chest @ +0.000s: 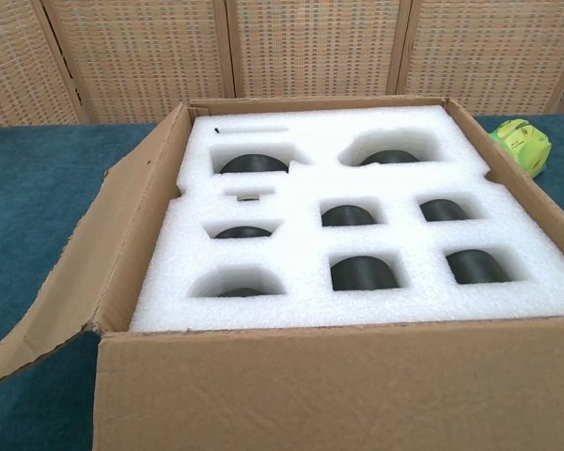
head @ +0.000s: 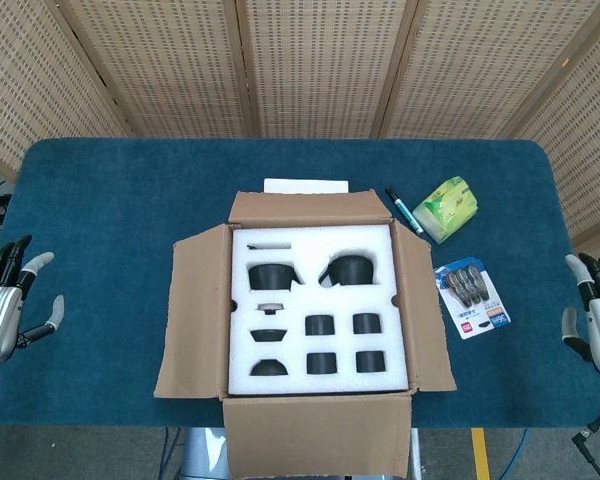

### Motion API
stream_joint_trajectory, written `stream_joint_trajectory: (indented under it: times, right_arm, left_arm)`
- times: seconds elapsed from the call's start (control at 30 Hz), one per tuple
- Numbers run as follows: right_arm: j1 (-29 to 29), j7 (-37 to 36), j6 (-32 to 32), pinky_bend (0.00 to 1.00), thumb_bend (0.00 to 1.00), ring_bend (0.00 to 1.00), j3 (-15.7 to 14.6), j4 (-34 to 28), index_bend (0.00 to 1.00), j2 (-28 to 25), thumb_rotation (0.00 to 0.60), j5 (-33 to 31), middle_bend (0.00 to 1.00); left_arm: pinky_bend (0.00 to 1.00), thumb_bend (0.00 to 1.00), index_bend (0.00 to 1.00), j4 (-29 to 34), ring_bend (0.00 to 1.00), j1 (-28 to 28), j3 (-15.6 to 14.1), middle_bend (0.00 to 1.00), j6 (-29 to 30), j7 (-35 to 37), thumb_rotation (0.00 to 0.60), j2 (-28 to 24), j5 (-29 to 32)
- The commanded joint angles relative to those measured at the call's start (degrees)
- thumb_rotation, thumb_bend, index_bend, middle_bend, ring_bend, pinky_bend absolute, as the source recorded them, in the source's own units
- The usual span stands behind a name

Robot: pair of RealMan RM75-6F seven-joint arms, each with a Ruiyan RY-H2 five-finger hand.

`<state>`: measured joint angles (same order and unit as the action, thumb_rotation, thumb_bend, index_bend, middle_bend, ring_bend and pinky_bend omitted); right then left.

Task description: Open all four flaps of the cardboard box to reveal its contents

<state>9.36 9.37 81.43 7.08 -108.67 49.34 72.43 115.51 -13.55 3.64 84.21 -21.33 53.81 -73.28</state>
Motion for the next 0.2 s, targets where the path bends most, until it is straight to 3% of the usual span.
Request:
stream_joint_trajectory:
  times: [0.03, 0.2]
  right_arm:
    - [-0.1, 0.0, 0.3, 0.00, 0.67, 0.00, 0.2, 0.2, 0.03, 0.3, 0.600, 0.2, 0.06]
    - [0.0, -0.2, 0.5, 0.00, 0.67, 0.00, 0.6, 0.8, 0.03, 0.9, 0.600, 0.6, 0.06]
  left_arm:
    - [0.00, 0.47, 0.18, 0.1, 0.00, 0.2, 0.1, 0.00, 0.1, 0.1, 0.223, 0.0, 0.0]
    - [0.00, 0.47, 0.18, 0.2, 0.00, 0.6, 0.4, 0.00, 0.1, 0.2, 0.223, -0.1, 0.2]
